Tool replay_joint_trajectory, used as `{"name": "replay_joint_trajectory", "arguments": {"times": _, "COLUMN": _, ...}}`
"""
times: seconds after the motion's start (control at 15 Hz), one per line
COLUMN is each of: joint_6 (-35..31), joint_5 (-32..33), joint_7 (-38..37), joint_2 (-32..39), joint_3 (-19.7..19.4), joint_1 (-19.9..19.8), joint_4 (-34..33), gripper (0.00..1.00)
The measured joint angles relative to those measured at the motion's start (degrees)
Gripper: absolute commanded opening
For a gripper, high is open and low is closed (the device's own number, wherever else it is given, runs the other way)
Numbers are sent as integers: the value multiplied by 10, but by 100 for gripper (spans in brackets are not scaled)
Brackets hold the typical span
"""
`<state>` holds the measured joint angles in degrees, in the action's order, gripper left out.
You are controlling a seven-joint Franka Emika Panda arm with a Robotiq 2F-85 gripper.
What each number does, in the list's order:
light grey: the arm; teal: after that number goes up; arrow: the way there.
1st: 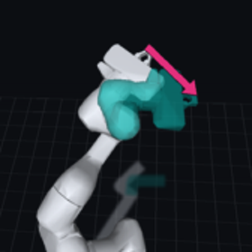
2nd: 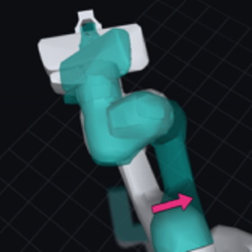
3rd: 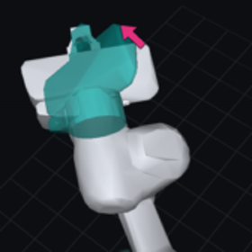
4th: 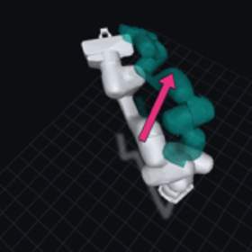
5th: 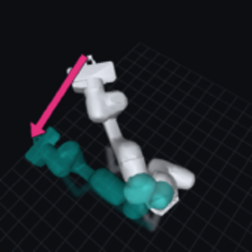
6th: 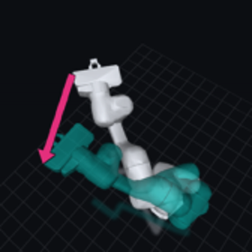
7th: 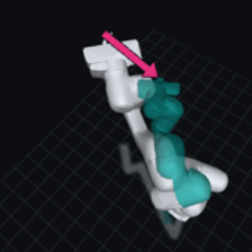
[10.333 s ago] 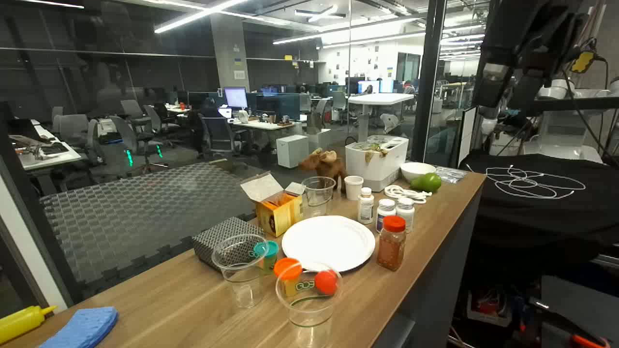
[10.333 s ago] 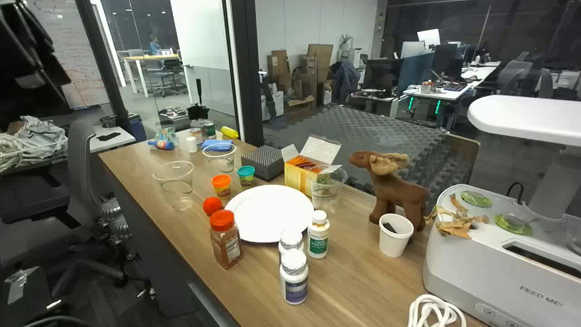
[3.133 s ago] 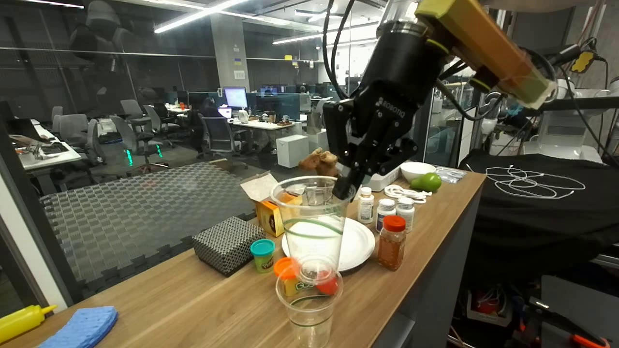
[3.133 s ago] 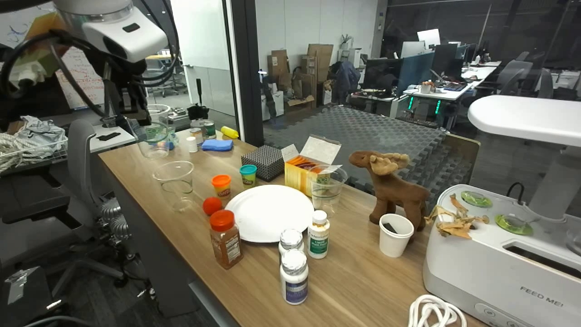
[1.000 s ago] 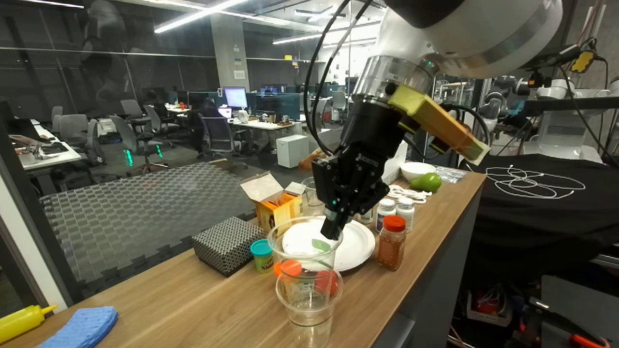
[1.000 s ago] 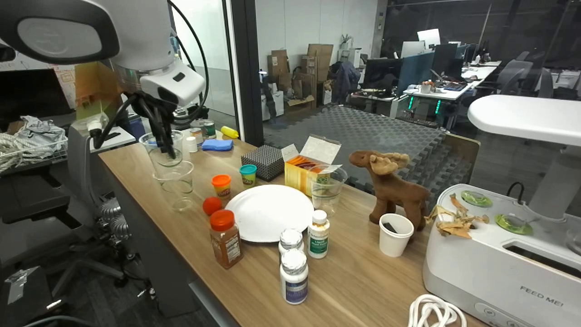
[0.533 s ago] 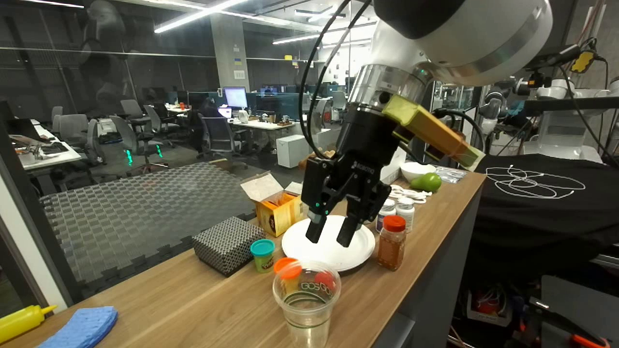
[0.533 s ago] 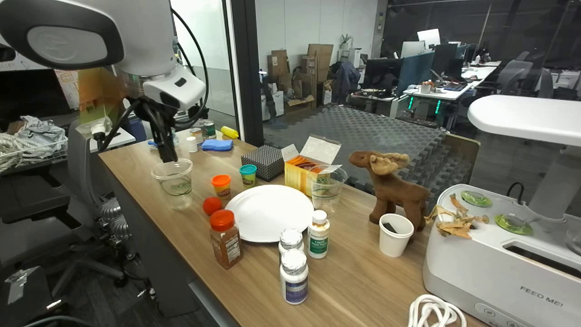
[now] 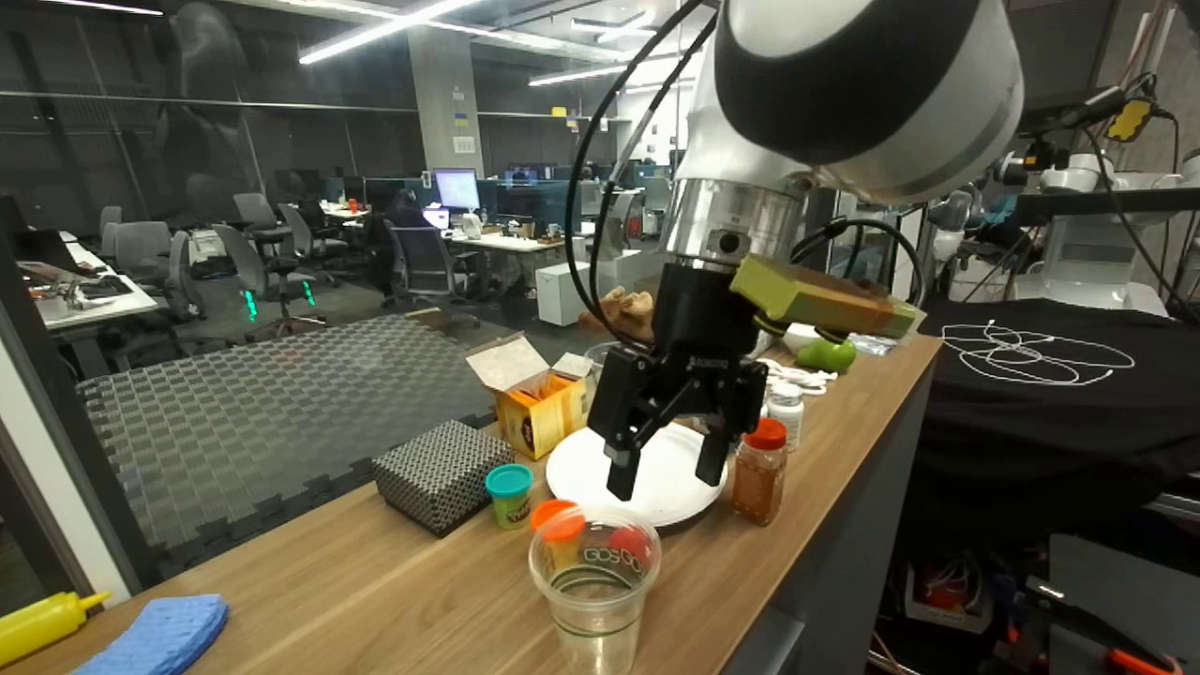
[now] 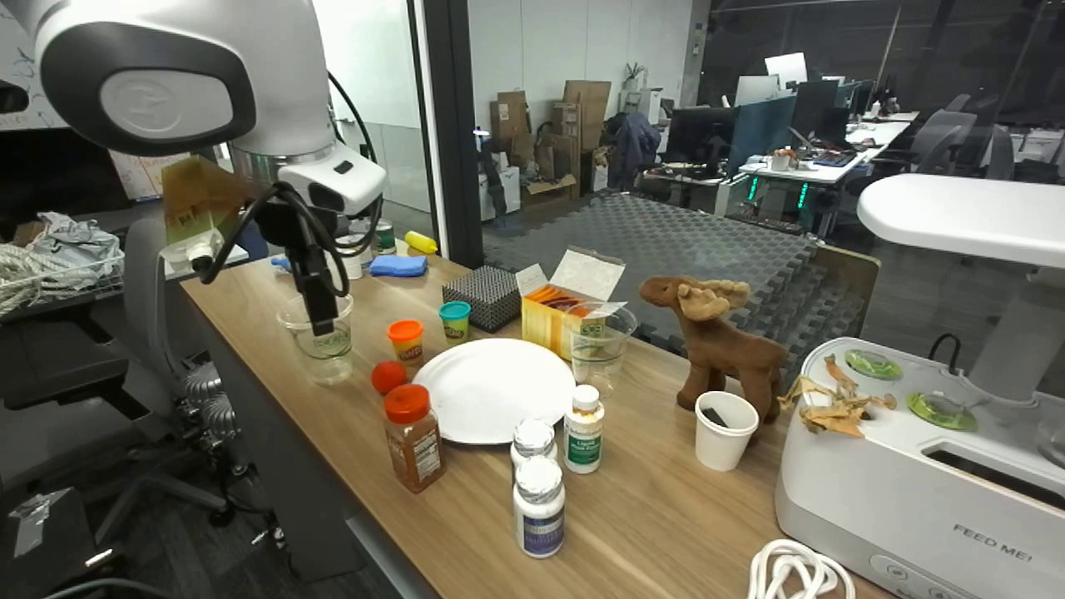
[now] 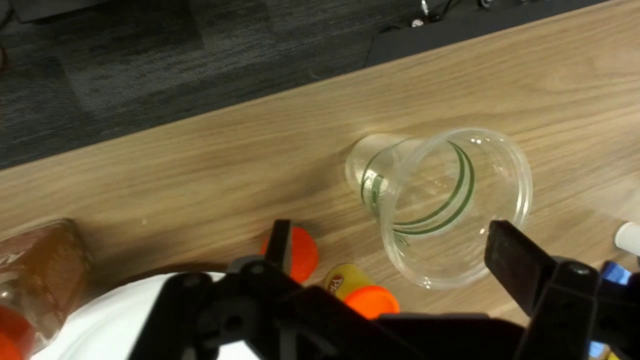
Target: Pick up all the objects surrounding the white plate and arrange them on the plate
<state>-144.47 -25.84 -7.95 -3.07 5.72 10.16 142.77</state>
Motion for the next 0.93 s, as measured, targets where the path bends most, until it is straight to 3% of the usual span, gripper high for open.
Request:
{"name": "replay_joint_trajectory", "arguments": {"times": 0.4, "joint_6": 0, "joint_5": 102, "joint_7": -93, "joint_2": 43, "joint_3": 18, "joint_1": 0, "joint_4": -32, "gripper": 100}}
{"name": "replay_joint_trajectory", "arguments": {"times": 0.8, "joint_6": 0, "joint_5": 136, "joint_7": -123, "joint_2": 75, "joint_3": 21, "joint_1": 1, "joint_4": -51, "gripper": 100}}
{"name": "replay_joint_trajectory", "arguments": {"times": 0.87, "joint_6": 0, "joint_5": 137, "joint_7": -123, "joint_2": 82, "joint_3": 21, "joint_1": 2, "joint_4": -53, "gripper": 82}}
{"name": "replay_joint_trajectory", "arguments": {"times": 0.93, "joint_6": 0, "joint_5": 138, "joint_7": -124, "joint_2": 89, "joint_3": 21, "joint_1": 3, "joint_4": -57, "gripper": 75}}
